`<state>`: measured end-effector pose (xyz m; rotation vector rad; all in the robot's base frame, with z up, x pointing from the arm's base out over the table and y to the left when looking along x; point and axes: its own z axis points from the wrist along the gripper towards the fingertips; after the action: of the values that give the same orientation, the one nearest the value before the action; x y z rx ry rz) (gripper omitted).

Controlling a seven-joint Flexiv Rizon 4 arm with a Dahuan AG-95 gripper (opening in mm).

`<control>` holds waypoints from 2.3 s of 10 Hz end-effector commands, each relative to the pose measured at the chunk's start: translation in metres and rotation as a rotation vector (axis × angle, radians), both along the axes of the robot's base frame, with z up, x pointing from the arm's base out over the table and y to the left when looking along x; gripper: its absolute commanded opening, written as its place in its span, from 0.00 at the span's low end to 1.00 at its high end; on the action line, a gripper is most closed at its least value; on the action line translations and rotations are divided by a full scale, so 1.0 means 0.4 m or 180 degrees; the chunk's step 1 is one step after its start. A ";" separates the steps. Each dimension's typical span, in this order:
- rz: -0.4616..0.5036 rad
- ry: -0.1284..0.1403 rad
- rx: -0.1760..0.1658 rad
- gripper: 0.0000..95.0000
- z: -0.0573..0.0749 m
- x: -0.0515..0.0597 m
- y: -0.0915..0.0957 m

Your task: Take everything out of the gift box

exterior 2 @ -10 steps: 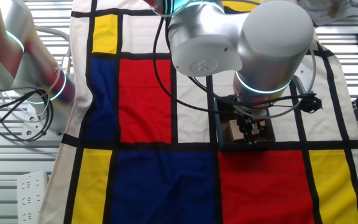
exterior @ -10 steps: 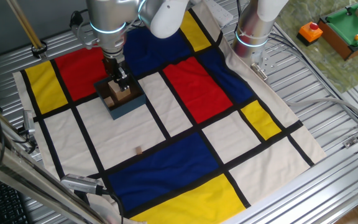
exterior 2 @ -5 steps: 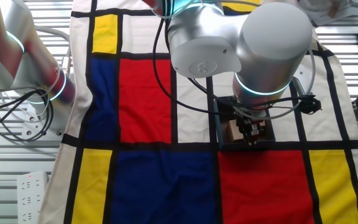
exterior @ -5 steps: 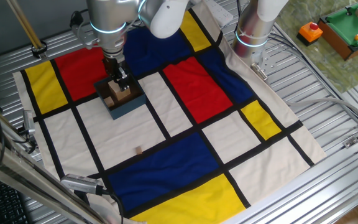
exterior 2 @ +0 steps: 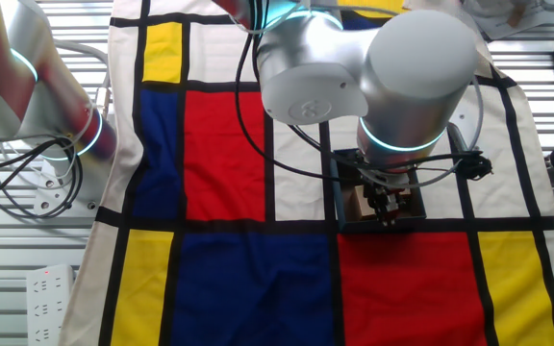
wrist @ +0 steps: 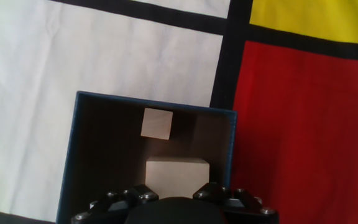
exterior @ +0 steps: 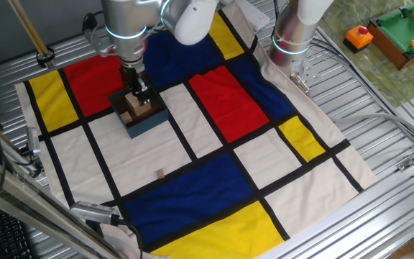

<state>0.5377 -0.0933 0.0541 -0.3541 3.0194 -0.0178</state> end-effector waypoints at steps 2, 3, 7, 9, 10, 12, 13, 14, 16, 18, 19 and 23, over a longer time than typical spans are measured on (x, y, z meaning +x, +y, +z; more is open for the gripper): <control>-0.0100 0.0025 0.0014 0.00 0.002 -0.001 0.000; -0.0165 0.0044 0.0057 0.00 0.001 -0.001 0.000; -0.0167 0.0061 0.0028 0.00 0.014 0.000 0.003; -0.0190 0.0098 0.0032 0.00 0.062 0.002 0.012; -0.0193 0.0114 0.0042 0.00 0.085 0.002 0.015; -0.0211 0.0175 0.0038 0.00 0.143 -0.002 0.029; -0.0234 0.0204 0.0030 0.00 0.175 -0.005 0.044; -0.0266 0.0227 0.0030 0.00 0.205 -0.008 0.063; -0.0311 0.0244 0.0027 0.00 0.227 -0.011 0.085; -0.0428 0.0249 0.0007 0.00 0.259 -0.015 0.147; -0.0494 0.0233 0.0018 0.00 0.264 -0.016 0.187; -0.0732 0.0102 -0.0012 0.00 0.240 -0.023 0.336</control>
<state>0.5291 0.0381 0.1505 -0.0140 3.0771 -0.0314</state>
